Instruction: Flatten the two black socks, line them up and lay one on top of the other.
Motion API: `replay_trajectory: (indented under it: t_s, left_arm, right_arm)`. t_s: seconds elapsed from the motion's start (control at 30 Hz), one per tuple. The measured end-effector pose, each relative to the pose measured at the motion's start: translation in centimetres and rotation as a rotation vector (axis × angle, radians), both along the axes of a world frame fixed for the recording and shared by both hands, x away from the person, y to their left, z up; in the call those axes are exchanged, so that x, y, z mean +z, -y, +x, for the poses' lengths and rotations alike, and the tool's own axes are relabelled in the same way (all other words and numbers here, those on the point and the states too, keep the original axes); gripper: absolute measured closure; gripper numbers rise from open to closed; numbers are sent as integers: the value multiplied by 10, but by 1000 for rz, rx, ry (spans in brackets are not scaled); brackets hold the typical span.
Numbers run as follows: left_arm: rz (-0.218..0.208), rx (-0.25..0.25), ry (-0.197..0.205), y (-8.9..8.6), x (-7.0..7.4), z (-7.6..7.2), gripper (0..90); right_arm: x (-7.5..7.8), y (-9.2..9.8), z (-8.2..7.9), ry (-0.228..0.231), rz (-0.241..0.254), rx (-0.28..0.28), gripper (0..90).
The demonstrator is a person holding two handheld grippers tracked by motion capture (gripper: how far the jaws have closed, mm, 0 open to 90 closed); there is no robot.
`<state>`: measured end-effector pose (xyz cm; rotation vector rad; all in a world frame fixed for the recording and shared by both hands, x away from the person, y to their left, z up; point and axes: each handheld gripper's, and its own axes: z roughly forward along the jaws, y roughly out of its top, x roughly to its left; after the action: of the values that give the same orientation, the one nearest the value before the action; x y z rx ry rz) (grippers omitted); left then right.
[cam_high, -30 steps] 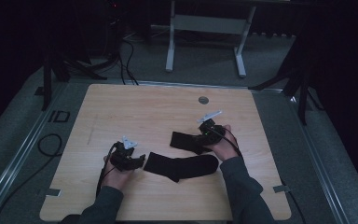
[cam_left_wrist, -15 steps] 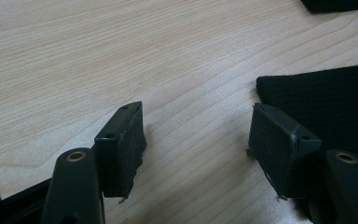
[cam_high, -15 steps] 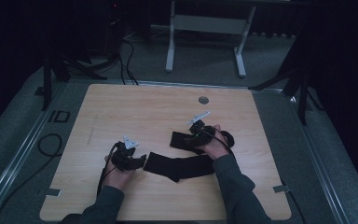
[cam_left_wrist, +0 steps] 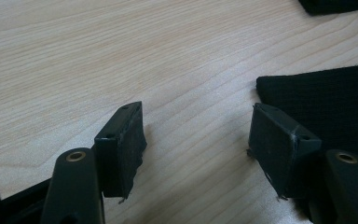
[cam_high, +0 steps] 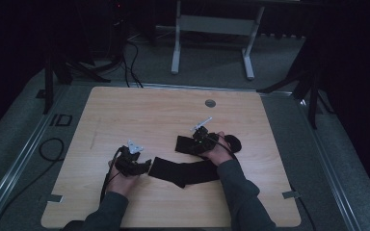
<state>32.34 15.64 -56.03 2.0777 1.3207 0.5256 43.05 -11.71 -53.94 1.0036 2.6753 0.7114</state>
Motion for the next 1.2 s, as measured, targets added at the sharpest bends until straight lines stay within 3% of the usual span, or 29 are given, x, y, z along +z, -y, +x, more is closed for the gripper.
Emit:
replay_trajectory:
  t_s: [0.23,0.4,0.5,0.87,1.2]
  left_arm:
    - [-1,-1,1,1,0,0,353]
    - [-1,-4,3,1,0,0,351]
    - [-4,-4,8,1,-1,-1,349]
    - [-6,11,19,2,-2,-2,335]
    - [-6,14,15,3,-2,-2,335]
  right_arm:
    - [0,-8,-1,11,16,-22,820]
    - [2,-16,-1,-23,39,-30,837]
    - [8,-21,-8,-13,49,-21,836]
    - [54,-27,-62,57,125,-3,835]
    - [88,-40,-105,71,194,29,829]
